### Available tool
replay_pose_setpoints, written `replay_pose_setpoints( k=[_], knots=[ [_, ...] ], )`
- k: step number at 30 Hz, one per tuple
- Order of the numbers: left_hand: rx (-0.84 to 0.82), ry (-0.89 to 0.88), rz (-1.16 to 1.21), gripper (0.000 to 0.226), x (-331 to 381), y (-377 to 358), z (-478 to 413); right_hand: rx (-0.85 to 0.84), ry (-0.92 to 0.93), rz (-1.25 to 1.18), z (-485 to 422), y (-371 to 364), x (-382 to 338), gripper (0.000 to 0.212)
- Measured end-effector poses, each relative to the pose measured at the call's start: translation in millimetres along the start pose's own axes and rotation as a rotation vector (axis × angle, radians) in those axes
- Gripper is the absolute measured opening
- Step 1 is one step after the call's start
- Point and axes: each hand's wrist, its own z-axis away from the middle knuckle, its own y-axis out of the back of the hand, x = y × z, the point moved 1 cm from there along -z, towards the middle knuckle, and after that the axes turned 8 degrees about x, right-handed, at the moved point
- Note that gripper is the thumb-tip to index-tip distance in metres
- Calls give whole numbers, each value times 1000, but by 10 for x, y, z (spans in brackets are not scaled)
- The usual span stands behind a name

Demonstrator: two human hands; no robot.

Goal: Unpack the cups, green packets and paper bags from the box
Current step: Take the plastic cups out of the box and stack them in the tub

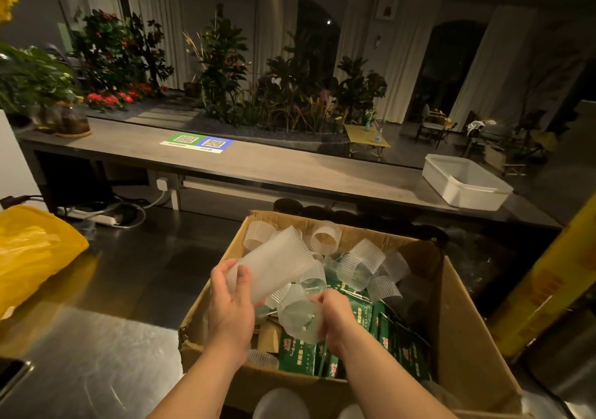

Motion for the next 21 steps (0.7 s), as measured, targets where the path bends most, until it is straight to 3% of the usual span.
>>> replay_pose_setpoints(
  k=[3,5,8,11,13,19,21],
  knots=[
    [-2,8,7,46,5,0,-7,-106,116,238,-14,84,27,51],
    [-3,7,12,48,15,-5,-10,-119,187,270,-29,149,41,45],
    [-10,11,30,39,18,-2,-15,-161,125,-181,-42,318,-36,25],
    [-46,16,35,24,14,-4,-14,-283,9,-641,19,499,-123,28],
    [-94,31,30,22,8,-9,-10,-348,23,-738,55,525,-166,32],
    [-196,-9,-75,23,9,-29,34,-378,294,-162,173,499,-343,14],
    [-198,-14,-88,26,17,-31,45,-360,331,-38,148,540,-379,19]
  ],
)
